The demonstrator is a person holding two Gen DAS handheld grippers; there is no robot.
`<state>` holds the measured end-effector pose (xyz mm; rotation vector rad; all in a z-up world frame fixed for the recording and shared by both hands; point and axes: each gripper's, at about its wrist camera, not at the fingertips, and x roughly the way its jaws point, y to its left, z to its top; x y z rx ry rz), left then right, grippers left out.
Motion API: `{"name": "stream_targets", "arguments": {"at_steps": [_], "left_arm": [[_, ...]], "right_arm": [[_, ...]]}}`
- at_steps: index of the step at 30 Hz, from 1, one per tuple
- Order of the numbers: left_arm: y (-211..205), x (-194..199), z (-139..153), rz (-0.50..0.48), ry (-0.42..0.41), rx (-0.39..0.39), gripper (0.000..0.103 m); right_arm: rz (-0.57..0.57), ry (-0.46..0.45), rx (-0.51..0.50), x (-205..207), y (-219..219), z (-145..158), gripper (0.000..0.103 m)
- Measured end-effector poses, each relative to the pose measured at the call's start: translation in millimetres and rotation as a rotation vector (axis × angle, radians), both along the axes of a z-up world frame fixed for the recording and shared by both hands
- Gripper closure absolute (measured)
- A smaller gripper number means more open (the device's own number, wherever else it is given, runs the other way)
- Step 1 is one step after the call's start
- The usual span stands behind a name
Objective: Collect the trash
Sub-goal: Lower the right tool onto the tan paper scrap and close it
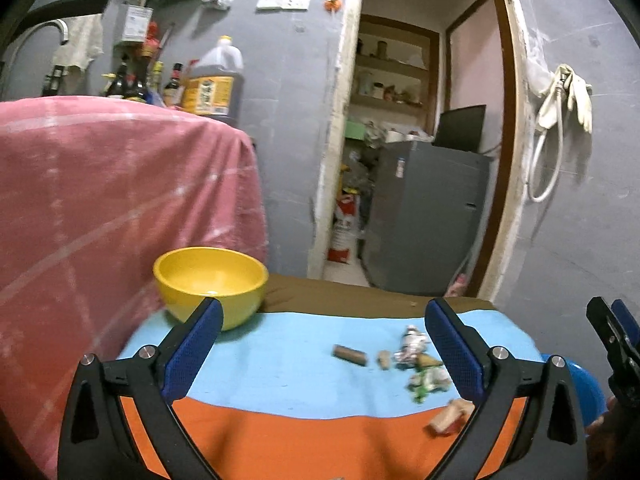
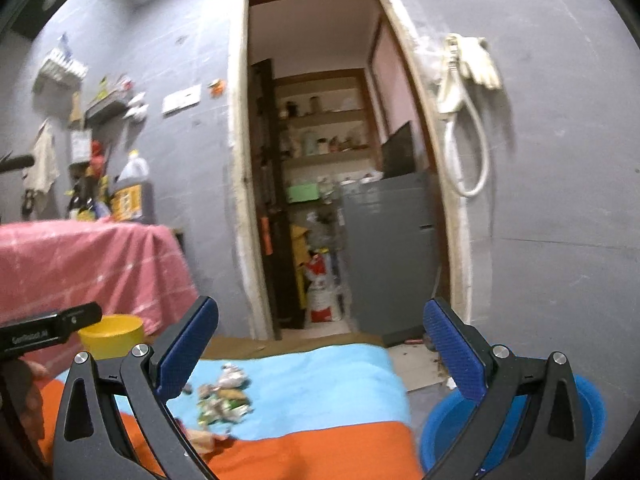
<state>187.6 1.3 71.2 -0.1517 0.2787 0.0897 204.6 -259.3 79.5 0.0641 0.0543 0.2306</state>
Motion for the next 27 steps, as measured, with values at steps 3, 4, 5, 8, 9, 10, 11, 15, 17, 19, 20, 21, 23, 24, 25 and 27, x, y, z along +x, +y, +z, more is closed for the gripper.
{"name": "stream_targets", "arguments": {"at_steps": [3,4,5,8,9,10,11,15,17,19,20,21,23,24,25,27], "left_arm": [[9.4,-8.1,-7.3,0.019,-0.011,0.014,0.004],[11.4,-10.8,-10.3,0.024,-0.013,0.019,0.004],[12.6,-12.2,-12.1,0.026,-0.012,0.024,0.004],[16.6,-15.1,-19.4,0.028,-0.009,0.049,0.004],[17.0,-17.0,-21.1,0.029,-0.012,0.054,0.004],[17.9,-19.1,-22.3,0.028,-0.018,0.056,0.004],[19.4,-19.5,-23.3,0.028,-0.019,0.054,0.004],[26.1,-17.5,-25.9,0.034,-0.005,0.027,0.004],[28.3,-13.1,-28.4,0.04,0.023,0.019,0.004],[30.9,-4.7,-32.5,0.037,0.072,0.001,0.004],[31.0,-1.6,-33.8,0.037,0.09,-0.004,0.004],[32.2,3.8,-36.3,0.035,0.122,-0.011,0.004],[32.7,12.4,-40.5,0.025,0.173,-0.021,0.004],[32.9,17.3,-42.7,0.019,0.201,-0.025,0.004],[33.2,22.1,-45.1,0.012,0.228,-0.03,0.004],[33.4,31.5,-49.6,0.0,0.281,-0.041,0.004]], "right_arm": [[0.044,0.005,-0.036,-2.6,15.4,-4.1,0.0],[0.059,0.007,-0.053,-3.5,21.8,-6.0,0.0],[0.069,0.01,-0.066,-4.3,26.3,-7.5,0.0],[0.114,0.031,-0.123,-7.2,43.2,-15.6,0.0],[0.126,0.038,-0.141,-7.3,48.4,-17.6,0.0],[0.142,0.048,-0.168,-7.2,55.1,-20.3,0.0],[0.151,0.056,-0.188,-7.5,60.5,-22.7,0.0],[0.178,0.103,-0.287,-4.9,79.9,-35.8,0.0],[0.18,0.135,-0.327,-1.4,86.9,-42.2,0.0],[0.187,0.175,-0.352,2.9,91.4,-48.8,0.0],[0.189,0.198,-0.36,5.5,93.1,-51.9,0.0],[0.193,0.22,-0.365,8.3,94.2,-54.1,0.0],[0.2,0.261,-0.366,14.1,94.6,-57.2,0.0],[0.202,0.283,-0.363,17.4,94.1,-59.0,0.0],[0.202,0.304,-0.359,20.6,94.4,-60.1,0.0],[0.209,0.366,-0.35,29.7,94.2,-64.9,0.0]]}}
